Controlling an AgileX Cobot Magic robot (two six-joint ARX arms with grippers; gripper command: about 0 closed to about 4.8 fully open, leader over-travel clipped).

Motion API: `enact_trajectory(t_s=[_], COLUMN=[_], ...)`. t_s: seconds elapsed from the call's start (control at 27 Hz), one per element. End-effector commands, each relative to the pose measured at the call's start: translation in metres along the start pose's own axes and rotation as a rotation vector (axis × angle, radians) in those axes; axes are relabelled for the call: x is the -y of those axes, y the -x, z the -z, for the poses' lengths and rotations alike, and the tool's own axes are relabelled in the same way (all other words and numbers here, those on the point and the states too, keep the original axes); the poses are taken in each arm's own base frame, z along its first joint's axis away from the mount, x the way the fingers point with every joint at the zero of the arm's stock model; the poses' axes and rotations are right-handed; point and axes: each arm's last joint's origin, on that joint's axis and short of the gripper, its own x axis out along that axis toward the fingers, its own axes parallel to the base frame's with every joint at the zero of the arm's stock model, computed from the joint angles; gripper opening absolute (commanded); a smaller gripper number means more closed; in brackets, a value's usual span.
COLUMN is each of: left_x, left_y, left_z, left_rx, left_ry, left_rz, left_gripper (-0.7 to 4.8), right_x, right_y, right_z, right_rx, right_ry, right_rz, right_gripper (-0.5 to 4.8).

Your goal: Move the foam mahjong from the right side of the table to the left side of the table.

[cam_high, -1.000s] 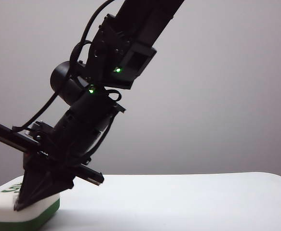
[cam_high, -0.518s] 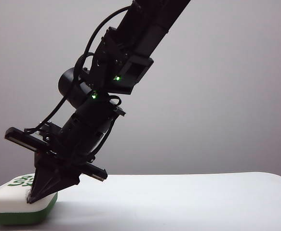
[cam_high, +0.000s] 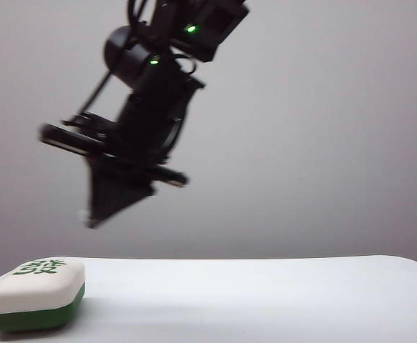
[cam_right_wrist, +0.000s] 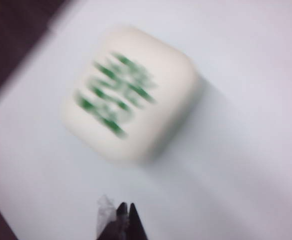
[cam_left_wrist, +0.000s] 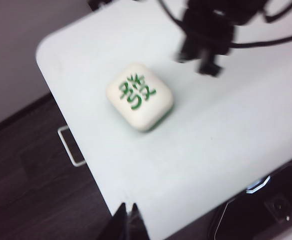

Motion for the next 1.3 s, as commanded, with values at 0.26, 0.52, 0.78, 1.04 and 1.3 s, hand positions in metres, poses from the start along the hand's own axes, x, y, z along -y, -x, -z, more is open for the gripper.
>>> enact_trajectory(t_s=[0.26, 0.52, 0.78, 1.04, 1.3], left_x=[-0.004, -0.007, -0.006, 0.001, 0.006], left_y=[-0.005, -0.006, -0.017, -0.024, -0.034], left_z=[-0.008, -0.012, -0.009, 0.021, 0.037], left_rx=[0.0, 0.036, 0.124, 0.322, 0.614], left_ry=[0.045, 0.081, 0.14, 0.201, 0.219], left_rz=[-0.057, -0.135, -0.175, -0.259, -0.331], left_gripper=[-0.05, -0.05, -0.05, -0.05, -0.05], right_x=[0.021, 0.049, 0.071, 0.074, 0.078], right_y=[0.084, 0.166, 0.264, 0.29, 0.301], right_z=[-0.014, 0.018, 0.105, 0.16, 0.209], right_rx=[0.091, 0.21, 0.614, 0.767, 0.968], right_ry=[0.004, -0.071, -0.159, -0.191, -0.21], right_rz=[0.106, 0.207, 0.33, 0.408, 0.47], right_gripper=[-0.05, -0.05, -0.05, -0.05, -0.05])
